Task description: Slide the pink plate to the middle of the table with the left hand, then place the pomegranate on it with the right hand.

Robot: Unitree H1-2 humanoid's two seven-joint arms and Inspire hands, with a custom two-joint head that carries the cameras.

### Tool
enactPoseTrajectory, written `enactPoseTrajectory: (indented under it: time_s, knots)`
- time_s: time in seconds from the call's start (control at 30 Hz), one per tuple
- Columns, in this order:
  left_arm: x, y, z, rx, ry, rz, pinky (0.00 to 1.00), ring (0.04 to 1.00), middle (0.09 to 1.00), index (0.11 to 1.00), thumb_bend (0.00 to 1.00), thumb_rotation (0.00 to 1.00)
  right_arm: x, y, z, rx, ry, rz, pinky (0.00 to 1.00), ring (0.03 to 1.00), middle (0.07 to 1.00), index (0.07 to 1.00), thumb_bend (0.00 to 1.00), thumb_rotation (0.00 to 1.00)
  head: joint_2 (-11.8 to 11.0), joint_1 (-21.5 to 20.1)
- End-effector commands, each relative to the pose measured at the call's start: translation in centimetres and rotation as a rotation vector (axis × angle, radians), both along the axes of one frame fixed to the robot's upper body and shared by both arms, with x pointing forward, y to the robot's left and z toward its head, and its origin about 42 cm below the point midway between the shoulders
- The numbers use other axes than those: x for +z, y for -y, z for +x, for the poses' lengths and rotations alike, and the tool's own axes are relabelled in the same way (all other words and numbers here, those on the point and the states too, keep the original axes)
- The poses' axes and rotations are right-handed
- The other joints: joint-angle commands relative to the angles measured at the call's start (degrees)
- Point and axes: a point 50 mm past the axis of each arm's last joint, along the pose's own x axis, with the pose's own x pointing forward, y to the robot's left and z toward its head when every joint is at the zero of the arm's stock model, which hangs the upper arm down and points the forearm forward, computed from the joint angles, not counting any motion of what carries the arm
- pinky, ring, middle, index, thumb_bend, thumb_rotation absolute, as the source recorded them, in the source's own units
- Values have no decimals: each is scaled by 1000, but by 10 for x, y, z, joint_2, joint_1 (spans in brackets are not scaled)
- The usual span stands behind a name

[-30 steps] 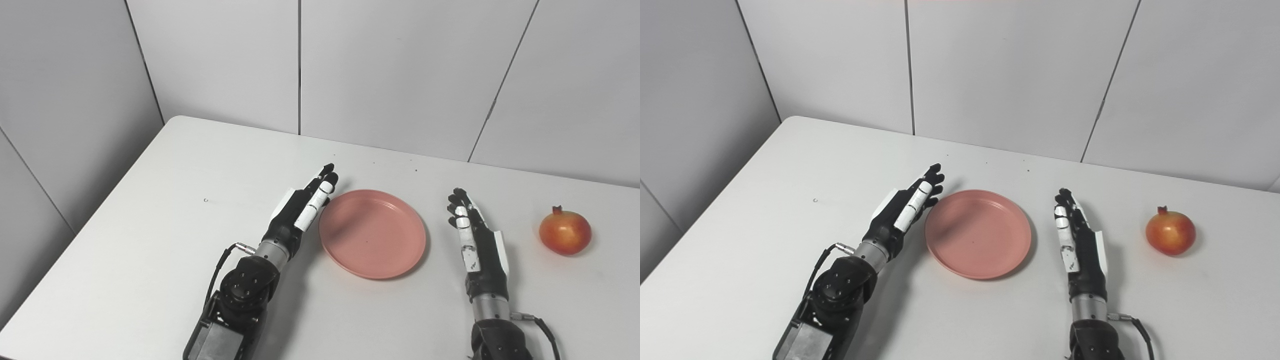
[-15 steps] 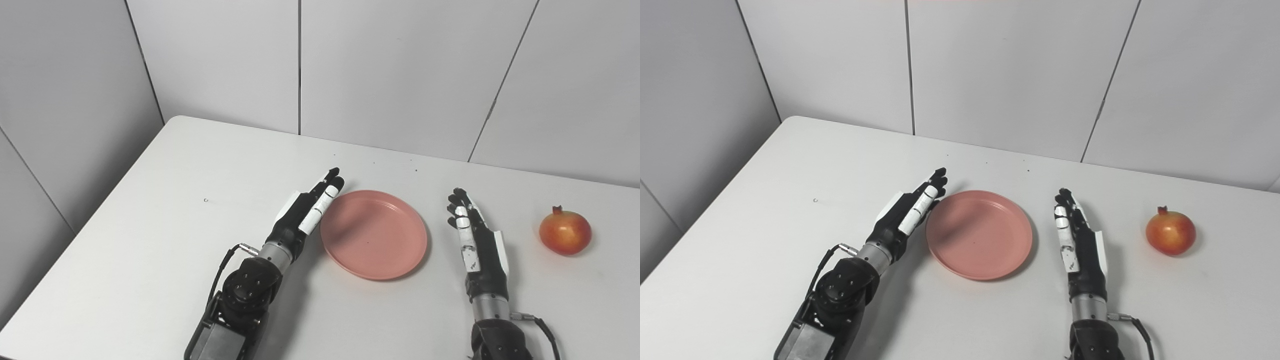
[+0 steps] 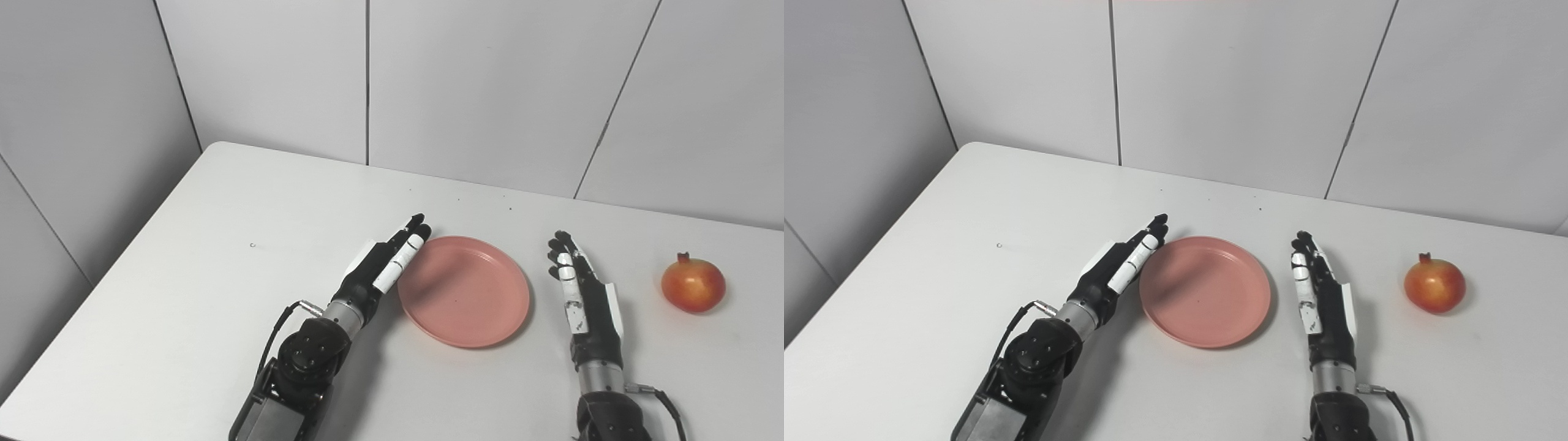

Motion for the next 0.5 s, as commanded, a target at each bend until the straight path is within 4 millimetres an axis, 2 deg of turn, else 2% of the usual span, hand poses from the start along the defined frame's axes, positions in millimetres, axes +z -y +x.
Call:
enactPoseTrajectory:
  time_s: [0.0, 0.47]
  knots:
    - [17, 6, 1, -20, 74, 3, 943, 974, 986, 982, 641, 1000, 0, -2, -4, -12, 2, 9, 871, 879, 878, 879, 423, 1000, 0, 0]
    - [15, 8, -1, -50, 81, 5, 956, 983, 994, 981, 668, 1000, 1, -5, -2, -21, 7, 21, 882, 885, 878, 876, 436, 990, 1, -10]
